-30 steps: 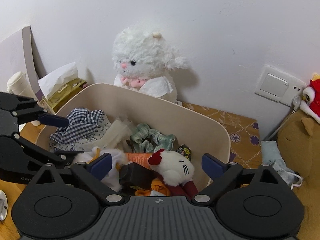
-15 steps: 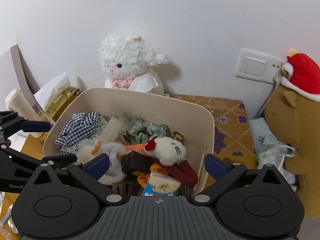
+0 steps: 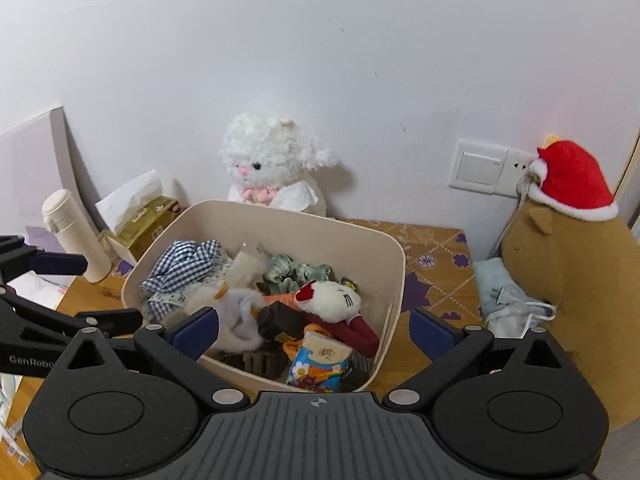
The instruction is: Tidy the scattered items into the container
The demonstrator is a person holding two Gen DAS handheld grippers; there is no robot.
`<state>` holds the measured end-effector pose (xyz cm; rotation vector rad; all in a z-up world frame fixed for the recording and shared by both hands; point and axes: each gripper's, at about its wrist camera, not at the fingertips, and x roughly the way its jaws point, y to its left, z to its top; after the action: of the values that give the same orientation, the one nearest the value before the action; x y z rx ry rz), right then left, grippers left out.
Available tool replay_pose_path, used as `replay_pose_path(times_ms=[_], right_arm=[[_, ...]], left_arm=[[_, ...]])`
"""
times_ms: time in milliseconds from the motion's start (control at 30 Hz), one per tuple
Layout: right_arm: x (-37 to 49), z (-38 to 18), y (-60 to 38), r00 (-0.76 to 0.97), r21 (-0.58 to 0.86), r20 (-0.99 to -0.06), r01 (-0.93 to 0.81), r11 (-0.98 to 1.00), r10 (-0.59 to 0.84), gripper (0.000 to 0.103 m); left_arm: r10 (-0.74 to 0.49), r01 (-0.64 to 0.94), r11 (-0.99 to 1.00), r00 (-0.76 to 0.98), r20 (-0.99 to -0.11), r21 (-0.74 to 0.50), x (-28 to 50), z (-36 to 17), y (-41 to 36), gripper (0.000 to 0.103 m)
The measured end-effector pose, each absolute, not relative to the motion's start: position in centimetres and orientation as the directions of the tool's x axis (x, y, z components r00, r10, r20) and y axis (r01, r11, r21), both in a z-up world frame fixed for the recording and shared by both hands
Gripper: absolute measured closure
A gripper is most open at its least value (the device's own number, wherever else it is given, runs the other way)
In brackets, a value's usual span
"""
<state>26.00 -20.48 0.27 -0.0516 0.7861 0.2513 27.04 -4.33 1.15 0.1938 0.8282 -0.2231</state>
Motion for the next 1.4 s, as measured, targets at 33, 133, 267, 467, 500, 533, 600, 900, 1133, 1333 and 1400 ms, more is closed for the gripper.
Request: replay_pose_path(times_ms=[33,133,267,467,500,533,600,900,1133,1333,1400], right_arm=[[25.5,0.6,-20.4,0.683,0.044,-0.701,-0.244,0.969,0.203,0.0],[23.9,1.6,-20.3,0.696,0.031,-0.689,-0.249,0.968,0.201,0.0],[21.6,3.0,-20.0,0.712,0.002,-0.677,-0.25,0.968,0.186,0.0],[18.0,4.9,-19.5,0.729,-0.012,-0.663,-0.238,0.971,0.171,0.0],[17.4,5.2,-19.5,0.728,-0.004,-0.663,-0.235,0.972,0.173,0.0],[16.8,5.4,-19.4,0.728,0.007,-0.662,-0.23,0.973,0.177,0.0],[15.6,5.9,-19.4,0.732,0.015,-0.657,-0.226,0.974,0.18,0.0],[10.9,6.5,-19.2,0.732,0.004,-0.654,-0.247,0.969,0.189,0.0],[7.5,8.1,-18.7,0.736,0.012,-0.639,-0.28,0.96,0.222,0.0],[4.9,8.9,-17.9,0.731,-0.01,-0.643,-0.306,0.952,0.228,0.0],[4.2,9.0,-17.9,0.721,0.003,-0.652,-0.308,0.951,0.236,0.0]], left_arm=[[-0.114,0.261,0.962,0.66,-0.742,0.085,26.6,1.5,-4.3,0.018],[-0.106,0.228,0.971,0.67,-0.735,0.067,25.0,2.5,-4.0,0.018],[-0.078,0.204,0.974,0.699,-0.711,0.094,22.8,3.7,-4.0,0.017],[-0.088,0.184,0.981,0.712,-0.696,0.065,19.7,5.3,-3.9,0.016],[-0.089,0.181,0.981,0.716,-0.692,0.061,19.1,5.6,-4.0,0.016],[-0.091,0.181,0.982,0.719,-0.688,0.059,18.6,5.9,-4.0,0.016],[-0.105,0.181,0.983,0.724,-0.682,0.042,17.4,6.4,-3.9,0.016],[-0.115,0.174,0.985,0.733,-0.671,0.021,12.8,8.2,-3.0,0.015],[-0.116,0.155,0.988,0.718,-0.687,-0.005,9.2,8.8,-2.5,0.015],[-0.123,0.155,0.988,0.699,-0.704,-0.018,6.3,9.1,-2.5,0.015],[-0.116,0.158,0.987,0.696,-0.709,-0.007,5.5,9.3,-2.5,0.015]])
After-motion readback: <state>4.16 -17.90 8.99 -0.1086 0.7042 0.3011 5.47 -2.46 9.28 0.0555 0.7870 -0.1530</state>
